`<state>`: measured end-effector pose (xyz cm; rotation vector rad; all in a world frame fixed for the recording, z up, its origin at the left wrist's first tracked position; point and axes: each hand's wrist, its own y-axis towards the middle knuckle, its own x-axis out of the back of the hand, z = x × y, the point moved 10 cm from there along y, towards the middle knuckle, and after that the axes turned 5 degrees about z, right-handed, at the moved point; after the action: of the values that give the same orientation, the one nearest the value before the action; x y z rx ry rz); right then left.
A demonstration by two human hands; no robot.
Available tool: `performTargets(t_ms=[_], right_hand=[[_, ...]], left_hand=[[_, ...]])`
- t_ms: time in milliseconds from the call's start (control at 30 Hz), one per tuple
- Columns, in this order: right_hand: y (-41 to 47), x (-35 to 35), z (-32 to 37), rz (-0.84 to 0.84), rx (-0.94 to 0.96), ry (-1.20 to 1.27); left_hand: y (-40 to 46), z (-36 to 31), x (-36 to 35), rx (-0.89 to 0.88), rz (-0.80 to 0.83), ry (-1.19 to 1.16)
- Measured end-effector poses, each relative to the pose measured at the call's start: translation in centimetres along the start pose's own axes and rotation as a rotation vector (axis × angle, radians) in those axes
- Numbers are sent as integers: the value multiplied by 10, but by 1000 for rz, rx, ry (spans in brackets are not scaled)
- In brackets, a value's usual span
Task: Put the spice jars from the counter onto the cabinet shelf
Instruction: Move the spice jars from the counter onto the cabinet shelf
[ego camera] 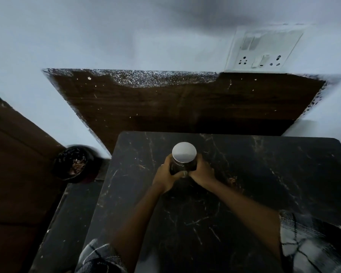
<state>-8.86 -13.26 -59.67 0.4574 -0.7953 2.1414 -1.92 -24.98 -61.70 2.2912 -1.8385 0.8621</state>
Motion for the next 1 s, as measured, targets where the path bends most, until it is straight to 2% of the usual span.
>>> performTargets(t_ms=[200,467,667,800,1000], right_hand=[[-20,39,24,-176,125,71],[-64,117,58,-383,231,222],[-123,190,98,-529,426,364],[-174,240,128,-688,547,262],[-245,294,173,-920,763,-6]], left_hand=[[-5,-49,9,-118,-46,-44],[-15,-158,20,-300,-54,-211],[-39,-263,25,-462,-150,-327],[-62,-335,25,-569,-200,-436],[-102,-427,28,-641,-228,-604]])
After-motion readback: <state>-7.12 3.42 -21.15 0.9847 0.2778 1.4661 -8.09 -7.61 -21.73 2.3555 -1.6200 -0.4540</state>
